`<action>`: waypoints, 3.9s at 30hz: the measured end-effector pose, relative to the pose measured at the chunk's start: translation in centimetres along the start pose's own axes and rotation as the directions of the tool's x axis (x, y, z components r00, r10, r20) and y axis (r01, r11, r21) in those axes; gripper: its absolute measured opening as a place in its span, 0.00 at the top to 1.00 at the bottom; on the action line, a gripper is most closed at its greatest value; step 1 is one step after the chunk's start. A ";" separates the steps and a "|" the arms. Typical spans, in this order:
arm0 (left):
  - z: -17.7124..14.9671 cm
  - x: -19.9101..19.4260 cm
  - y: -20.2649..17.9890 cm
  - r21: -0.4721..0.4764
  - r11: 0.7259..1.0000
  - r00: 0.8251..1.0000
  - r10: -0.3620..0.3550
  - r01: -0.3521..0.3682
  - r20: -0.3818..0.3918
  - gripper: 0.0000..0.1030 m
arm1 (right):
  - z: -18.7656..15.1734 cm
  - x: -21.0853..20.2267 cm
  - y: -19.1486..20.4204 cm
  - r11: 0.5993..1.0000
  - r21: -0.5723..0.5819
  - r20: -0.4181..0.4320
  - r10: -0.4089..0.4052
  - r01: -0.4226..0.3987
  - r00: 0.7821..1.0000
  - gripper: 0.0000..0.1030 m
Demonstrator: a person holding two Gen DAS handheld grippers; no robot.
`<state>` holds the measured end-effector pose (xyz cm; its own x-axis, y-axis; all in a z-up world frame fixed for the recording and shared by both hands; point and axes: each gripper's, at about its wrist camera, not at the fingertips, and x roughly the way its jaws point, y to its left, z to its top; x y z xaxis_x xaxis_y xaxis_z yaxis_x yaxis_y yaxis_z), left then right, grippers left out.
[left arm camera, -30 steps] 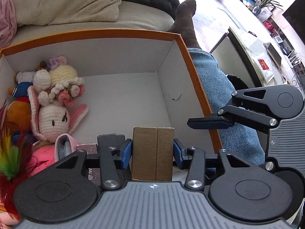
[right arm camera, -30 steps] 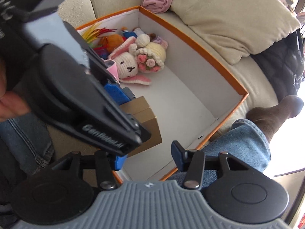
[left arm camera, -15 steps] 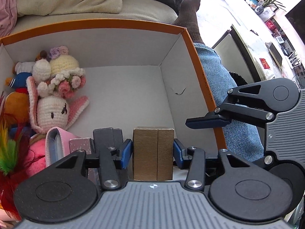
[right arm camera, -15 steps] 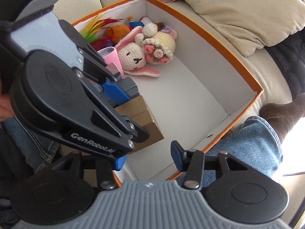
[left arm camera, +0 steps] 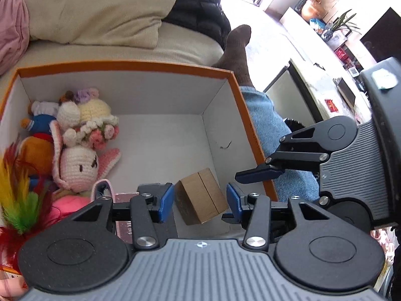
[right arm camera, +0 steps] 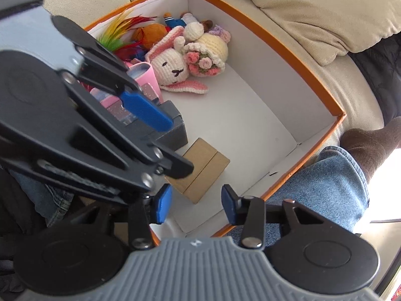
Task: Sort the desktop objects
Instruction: 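Push the pink card holder with the left tool while the right tool straightens the kraft box, then withdraw both tools from the orange box toward the pink selfie stick, then grasp the pink selfie stick with the left tool while the right tool grasps the Vaseline tube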
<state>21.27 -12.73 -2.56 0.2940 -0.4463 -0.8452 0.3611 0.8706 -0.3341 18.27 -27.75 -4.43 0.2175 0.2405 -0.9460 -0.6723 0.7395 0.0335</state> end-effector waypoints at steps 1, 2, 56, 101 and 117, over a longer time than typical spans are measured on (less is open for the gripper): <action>0.0 -0.9 0.3 -0.005 1.000 1.000 -0.004 0.005 0.028 0.48 | 0.1 -0.1 -0.2 1.000 0.009 -0.001 0.002 -0.002 1.000 0.55; -0.1 -1.6 0.6 -0.012 1.000 0.999 -0.002 0.003 0.049 0.48 | 0.3 -0.1 -0.5 1.000 0.025 -0.003 0.005 -0.005 1.000 0.55; -5.5 -6.3 11.1 -0.252 0.965 0.977 -0.020 0.075 0.213 0.48 | 3.2 4.7 -3.2 0.738 0.665 -0.119 0.258 -0.116 0.959 0.58; -15.9 -14.7 21.7 -0.060 0.912 0.914 0.406 -0.405 0.006 0.48 | 11.4 6.4 21.0 0.978 -0.190 0.174 0.124 -0.090 0.977 0.73; -14.5 -11.4 21.4 0.358 0.890 0.935 0.338 -0.281 -0.107 0.48 | 13.6 9.1 21.7 0.951 -0.283 0.090 0.156 -0.125 0.984 0.71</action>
<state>12.77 13.95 -6.13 0.3026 -0.1011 -0.9477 0.5560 0.8263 0.0894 15.30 -0.97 -7.98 0.1725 0.4090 -0.8961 -0.8666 0.4955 0.0593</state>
